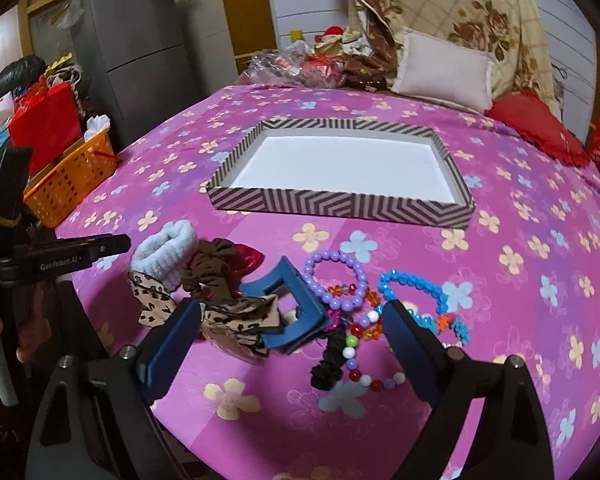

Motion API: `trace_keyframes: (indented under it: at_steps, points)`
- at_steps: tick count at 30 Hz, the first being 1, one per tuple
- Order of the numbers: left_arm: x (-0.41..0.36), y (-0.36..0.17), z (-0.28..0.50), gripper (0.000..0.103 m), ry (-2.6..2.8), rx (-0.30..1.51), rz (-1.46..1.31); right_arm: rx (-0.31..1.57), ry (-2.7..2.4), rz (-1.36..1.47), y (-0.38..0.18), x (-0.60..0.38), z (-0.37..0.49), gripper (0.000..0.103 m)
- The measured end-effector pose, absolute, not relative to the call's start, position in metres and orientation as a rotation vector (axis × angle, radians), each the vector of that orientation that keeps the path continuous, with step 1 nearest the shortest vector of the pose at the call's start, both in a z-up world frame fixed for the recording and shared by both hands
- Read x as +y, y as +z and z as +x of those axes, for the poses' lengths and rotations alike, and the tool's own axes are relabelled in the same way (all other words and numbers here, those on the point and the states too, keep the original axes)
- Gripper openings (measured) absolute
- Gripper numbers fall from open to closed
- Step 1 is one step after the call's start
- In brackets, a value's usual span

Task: Organize jewelry
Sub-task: 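Grasp the blue claw clip from the pile with the right tool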

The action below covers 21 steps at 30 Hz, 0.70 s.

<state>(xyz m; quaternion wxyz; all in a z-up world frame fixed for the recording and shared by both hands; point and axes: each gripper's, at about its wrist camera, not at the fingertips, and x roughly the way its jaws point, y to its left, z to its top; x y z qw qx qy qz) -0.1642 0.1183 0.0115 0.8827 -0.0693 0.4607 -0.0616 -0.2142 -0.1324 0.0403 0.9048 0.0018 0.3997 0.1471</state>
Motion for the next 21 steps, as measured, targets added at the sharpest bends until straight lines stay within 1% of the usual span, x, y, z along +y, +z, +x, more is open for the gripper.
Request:
trace_keyframes:
  at_steps: [6, 9, 10, 12, 15, 21]
  points:
    - [0.109, 0.007, -0.155, 0.033, -0.192, 0.998, -0.143, 0.836, 0.310, 0.016, 0.037, -0.131, -0.208, 0.094]
    - [0.104, 0.002, -0.150, 0.033, -0.204, 1.019, -0.123, 0.847, 0.283, -0.023, 0.034, -0.129, -0.201, 0.094]
    - [0.103, -0.001, -0.148, 0.033, -0.200, 1.027, -0.116, 0.850, 0.275, -0.033, 0.033, -0.129, -0.198, 0.093]
    - [0.101, -0.004, -0.145, 0.033, -0.196, 1.037, -0.115, 0.864, 0.277, -0.032, 0.031, -0.130, -0.191, 0.080]
    - [0.100, -0.008, -0.141, 0.033, -0.204, 1.052, -0.123, 0.887, 0.300, -0.029, 0.026, -0.129, -0.182, 0.079]
    - [0.100, -0.013, -0.135, 0.033, -0.204, 1.062, -0.120, 0.937, 0.322, -0.118, 0.011, -0.114, -0.164, 0.079]
